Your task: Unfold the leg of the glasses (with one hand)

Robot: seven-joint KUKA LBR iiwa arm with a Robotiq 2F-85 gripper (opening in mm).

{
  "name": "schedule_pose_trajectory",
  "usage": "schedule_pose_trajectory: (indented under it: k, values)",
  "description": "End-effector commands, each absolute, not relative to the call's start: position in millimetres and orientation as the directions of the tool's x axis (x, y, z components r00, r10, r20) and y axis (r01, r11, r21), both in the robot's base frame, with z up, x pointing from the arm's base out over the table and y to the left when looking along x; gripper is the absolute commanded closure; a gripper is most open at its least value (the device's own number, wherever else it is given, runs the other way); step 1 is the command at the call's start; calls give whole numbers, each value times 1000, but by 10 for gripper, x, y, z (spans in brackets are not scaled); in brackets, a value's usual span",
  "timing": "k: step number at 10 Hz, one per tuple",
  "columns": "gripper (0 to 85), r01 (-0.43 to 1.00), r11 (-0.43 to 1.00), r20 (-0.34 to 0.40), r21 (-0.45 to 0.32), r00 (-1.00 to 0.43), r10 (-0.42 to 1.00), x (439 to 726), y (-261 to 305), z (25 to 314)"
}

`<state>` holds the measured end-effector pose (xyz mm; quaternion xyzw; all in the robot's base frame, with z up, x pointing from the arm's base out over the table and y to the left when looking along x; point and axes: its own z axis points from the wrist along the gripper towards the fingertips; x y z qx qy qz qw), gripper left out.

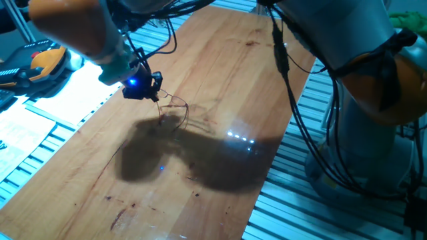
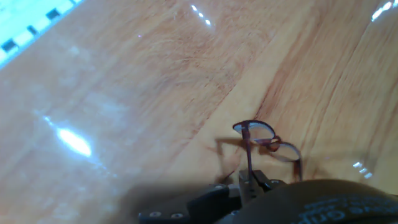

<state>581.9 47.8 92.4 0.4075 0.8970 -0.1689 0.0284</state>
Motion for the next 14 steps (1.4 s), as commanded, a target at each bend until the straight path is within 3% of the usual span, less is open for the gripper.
schedule_pose_trajectory:
  k: [1, 2, 5, 6, 7, 8, 14]
  values:
    - [510, 787, 578, -188, -216, -614, 766, 5821, 480, 925]
    - [340, 802, 565, -187, -191, -595, 782, 5821, 482, 927]
    - [340, 807, 565, -178, -169, -589, 788, 5818, 489, 941]
    - [510, 808, 568, -163, -154, -588, 792, 5816, 492, 941]
    - [510, 808, 571, -149, -145, -588, 795, 5811, 480, 949]
    - [850, 800, 586, -117, -130, -599, 792, 5796, 441, 968]
    - [850, 777, 619, -93, -111, -628, 772, 5719, 466, 725]
